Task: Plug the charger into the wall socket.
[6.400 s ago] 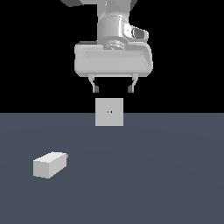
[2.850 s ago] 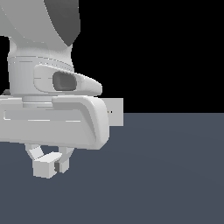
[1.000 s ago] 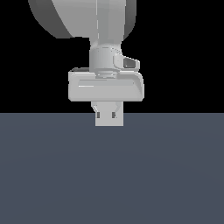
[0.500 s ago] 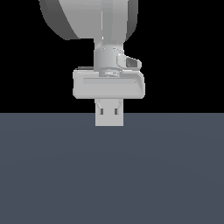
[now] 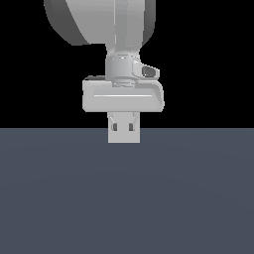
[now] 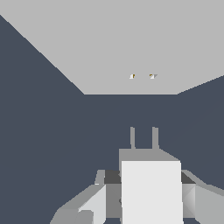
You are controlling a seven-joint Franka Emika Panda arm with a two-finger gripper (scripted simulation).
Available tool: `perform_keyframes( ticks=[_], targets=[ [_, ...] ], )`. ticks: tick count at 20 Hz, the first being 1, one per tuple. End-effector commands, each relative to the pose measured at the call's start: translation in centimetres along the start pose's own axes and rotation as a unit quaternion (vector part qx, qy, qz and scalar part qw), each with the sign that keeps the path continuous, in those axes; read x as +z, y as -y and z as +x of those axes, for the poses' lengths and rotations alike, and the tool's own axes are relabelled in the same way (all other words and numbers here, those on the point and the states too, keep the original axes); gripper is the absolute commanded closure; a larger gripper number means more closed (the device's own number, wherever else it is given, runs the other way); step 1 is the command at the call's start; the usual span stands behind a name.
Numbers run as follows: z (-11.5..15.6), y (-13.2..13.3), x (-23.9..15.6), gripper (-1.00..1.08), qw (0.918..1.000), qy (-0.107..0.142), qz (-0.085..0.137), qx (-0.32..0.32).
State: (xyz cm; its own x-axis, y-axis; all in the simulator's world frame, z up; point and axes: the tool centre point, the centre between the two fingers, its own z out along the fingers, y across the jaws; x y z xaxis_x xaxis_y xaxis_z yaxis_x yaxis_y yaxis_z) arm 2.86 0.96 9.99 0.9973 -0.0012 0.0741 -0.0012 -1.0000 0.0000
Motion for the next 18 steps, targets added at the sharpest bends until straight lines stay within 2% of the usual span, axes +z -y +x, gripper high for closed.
perform_keyframes(
  ticks=[1, 18],
  targets=[
    [0.2, 0.0, 0.0, 1.08, 1.0, 0.0, 0.0, 0.0],
    [4.6, 0.0, 0.3, 1.08, 1.0, 0.0, 0.0, 0.0]
  ],
)
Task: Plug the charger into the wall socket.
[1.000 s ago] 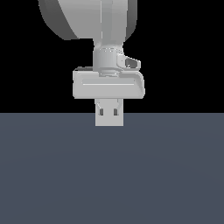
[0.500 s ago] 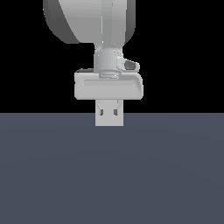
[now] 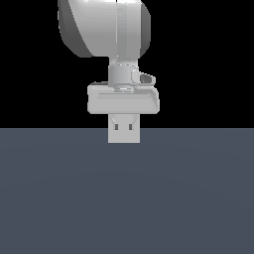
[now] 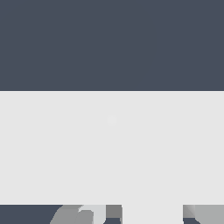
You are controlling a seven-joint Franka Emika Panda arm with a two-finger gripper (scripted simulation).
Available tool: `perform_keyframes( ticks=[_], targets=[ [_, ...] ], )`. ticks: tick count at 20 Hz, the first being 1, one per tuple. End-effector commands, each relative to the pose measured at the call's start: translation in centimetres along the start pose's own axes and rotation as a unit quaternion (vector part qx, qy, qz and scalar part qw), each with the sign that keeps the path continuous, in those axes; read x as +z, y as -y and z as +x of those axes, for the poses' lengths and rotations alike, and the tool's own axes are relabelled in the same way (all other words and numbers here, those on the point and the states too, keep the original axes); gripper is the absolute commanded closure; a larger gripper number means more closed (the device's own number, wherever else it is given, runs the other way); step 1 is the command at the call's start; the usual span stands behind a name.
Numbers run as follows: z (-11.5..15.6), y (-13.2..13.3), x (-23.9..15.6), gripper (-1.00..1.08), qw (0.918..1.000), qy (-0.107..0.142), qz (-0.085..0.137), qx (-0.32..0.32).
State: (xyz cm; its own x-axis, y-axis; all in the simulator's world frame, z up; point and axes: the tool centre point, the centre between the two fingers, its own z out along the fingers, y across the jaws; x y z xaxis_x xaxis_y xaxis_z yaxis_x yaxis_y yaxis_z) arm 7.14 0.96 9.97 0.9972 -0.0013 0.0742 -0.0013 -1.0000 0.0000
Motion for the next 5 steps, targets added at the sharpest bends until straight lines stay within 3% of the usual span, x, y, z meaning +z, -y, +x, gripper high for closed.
perform_keyframes(
  ticks=[1, 5],
  targets=[
    [0.44, 0.0, 0.01, 1.08, 1.0, 0.0, 0.0, 0.0],
    [0.65, 0.0, 0.02, 1.08, 1.0, 0.0, 0.0, 0.0]
  ],
)
